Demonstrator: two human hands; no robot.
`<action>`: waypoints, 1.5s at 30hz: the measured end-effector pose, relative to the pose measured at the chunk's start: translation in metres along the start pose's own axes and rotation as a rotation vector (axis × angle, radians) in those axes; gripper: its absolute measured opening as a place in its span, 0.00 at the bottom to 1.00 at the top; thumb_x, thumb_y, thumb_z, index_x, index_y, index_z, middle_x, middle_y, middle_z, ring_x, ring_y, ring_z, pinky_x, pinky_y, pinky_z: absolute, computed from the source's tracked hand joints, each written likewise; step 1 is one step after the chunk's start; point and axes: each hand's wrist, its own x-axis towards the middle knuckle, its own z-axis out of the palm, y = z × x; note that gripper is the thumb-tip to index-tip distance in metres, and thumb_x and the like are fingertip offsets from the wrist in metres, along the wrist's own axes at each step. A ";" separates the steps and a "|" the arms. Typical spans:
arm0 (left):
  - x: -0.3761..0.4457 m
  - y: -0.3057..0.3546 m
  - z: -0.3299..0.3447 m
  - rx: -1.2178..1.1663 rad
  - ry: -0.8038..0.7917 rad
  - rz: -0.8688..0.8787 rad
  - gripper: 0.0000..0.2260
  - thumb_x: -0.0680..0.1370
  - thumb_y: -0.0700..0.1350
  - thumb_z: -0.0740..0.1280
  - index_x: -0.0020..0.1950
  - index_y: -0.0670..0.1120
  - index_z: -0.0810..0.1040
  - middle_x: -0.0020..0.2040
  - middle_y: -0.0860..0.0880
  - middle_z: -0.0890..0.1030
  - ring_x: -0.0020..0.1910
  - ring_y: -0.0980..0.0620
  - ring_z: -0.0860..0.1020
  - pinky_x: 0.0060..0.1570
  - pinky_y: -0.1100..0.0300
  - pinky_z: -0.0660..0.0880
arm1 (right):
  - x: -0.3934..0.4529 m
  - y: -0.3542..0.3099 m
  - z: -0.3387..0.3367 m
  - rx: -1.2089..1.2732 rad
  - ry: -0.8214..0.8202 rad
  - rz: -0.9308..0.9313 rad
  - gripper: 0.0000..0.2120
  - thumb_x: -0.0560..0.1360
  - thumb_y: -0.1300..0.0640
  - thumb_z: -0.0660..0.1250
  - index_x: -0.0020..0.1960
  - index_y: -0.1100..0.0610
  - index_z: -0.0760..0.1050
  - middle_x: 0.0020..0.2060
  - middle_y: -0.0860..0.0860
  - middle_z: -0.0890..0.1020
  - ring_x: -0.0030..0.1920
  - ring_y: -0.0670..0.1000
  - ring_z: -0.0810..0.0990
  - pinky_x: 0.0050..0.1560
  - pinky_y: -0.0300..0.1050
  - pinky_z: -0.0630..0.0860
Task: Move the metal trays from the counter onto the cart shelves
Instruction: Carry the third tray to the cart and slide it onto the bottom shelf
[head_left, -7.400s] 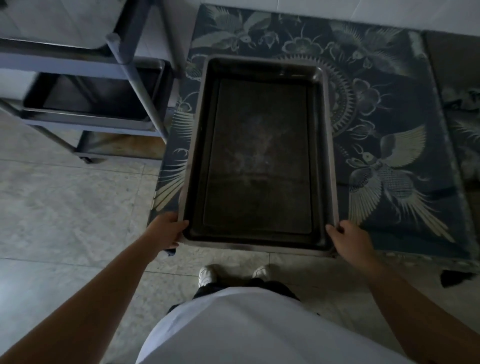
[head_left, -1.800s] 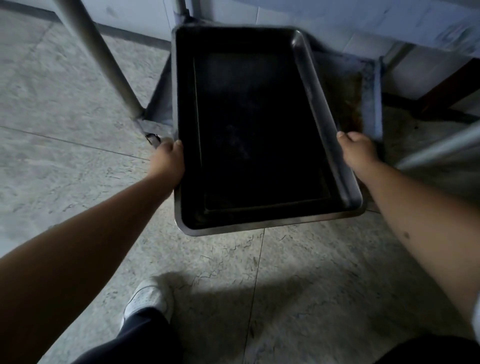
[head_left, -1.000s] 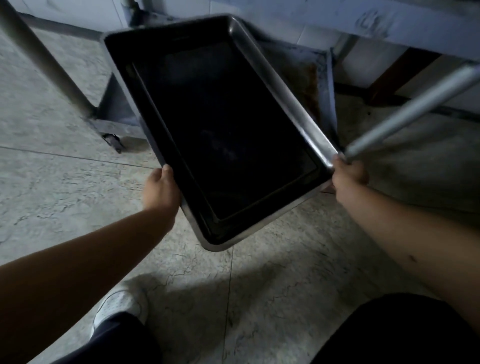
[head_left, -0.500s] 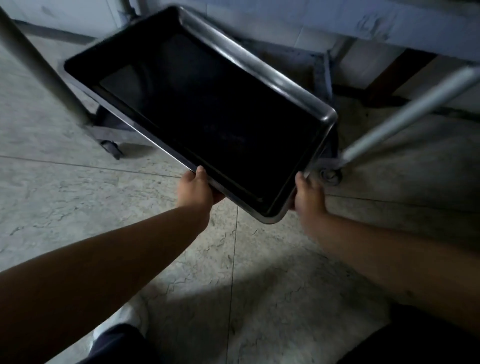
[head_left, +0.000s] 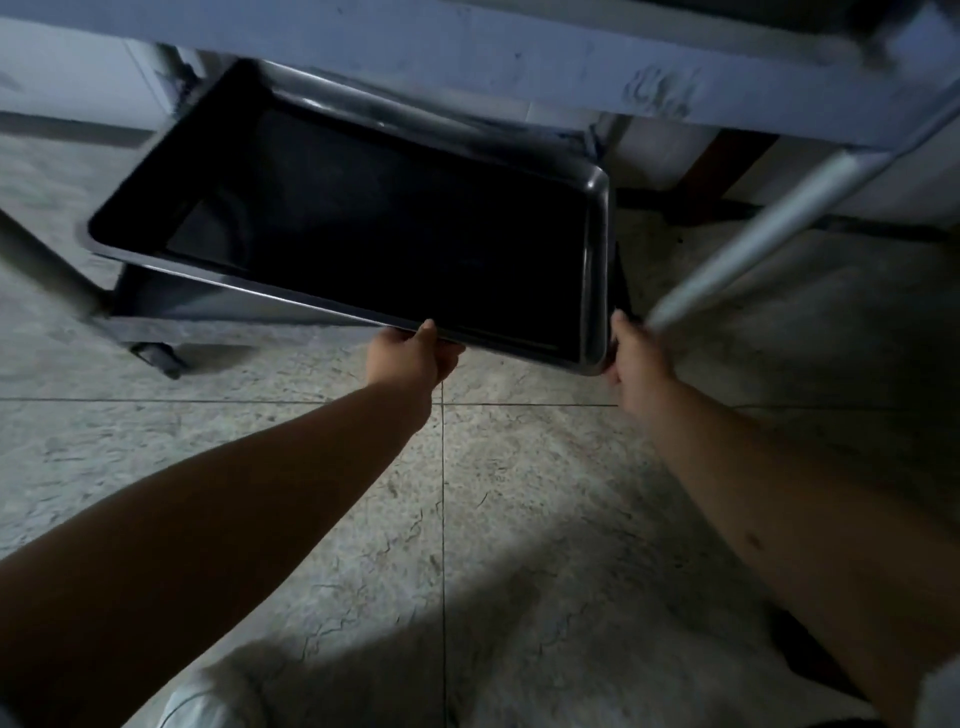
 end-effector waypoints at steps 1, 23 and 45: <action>0.003 -0.001 0.006 -0.010 0.003 -0.005 0.07 0.83 0.41 0.63 0.52 0.38 0.78 0.42 0.41 0.85 0.38 0.50 0.84 0.37 0.61 0.80 | -0.001 0.006 0.000 0.064 0.048 -0.005 0.12 0.78 0.50 0.65 0.37 0.53 0.73 0.30 0.52 0.76 0.23 0.48 0.72 0.22 0.38 0.65; 0.046 0.005 0.037 0.692 -0.040 -0.039 0.17 0.84 0.55 0.59 0.62 0.43 0.75 0.34 0.47 0.84 0.26 0.55 0.77 0.21 0.63 0.67 | 0.049 0.001 0.019 -0.183 0.062 0.035 0.18 0.77 0.39 0.63 0.44 0.55 0.73 0.21 0.51 0.80 0.16 0.47 0.75 0.17 0.34 0.66; -0.178 0.164 -0.052 2.114 -0.198 0.440 0.51 0.60 0.85 0.34 0.74 0.58 0.25 0.77 0.45 0.28 0.78 0.39 0.35 0.69 0.28 0.55 | -0.182 -0.123 -0.044 -1.350 -0.578 -0.630 0.60 0.55 0.13 0.43 0.77 0.43 0.33 0.74 0.46 0.25 0.73 0.55 0.25 0.70 0.69 0.38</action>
